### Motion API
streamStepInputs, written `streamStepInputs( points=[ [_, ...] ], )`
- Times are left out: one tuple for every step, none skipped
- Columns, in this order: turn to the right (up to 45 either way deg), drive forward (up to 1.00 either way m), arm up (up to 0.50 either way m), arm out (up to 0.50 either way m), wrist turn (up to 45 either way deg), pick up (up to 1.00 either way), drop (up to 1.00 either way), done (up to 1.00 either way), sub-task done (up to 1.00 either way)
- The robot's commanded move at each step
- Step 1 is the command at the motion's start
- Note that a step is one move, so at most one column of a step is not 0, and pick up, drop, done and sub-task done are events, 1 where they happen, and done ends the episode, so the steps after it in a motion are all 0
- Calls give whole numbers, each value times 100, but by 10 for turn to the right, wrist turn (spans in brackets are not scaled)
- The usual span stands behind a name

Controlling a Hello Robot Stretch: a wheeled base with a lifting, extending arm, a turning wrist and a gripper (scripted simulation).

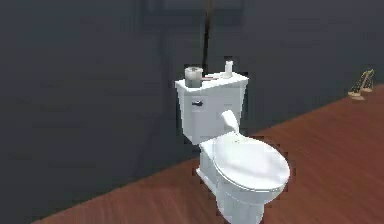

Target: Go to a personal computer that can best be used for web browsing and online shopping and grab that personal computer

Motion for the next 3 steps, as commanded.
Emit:
streamStepInputs(
  points=[
    [-450,0,0,0,0,0,0,0,0],
    [-450,0,0,0,0,0,0,0,0],
    [-150,0,0,0,0,0,0,0,0]
  ],
)
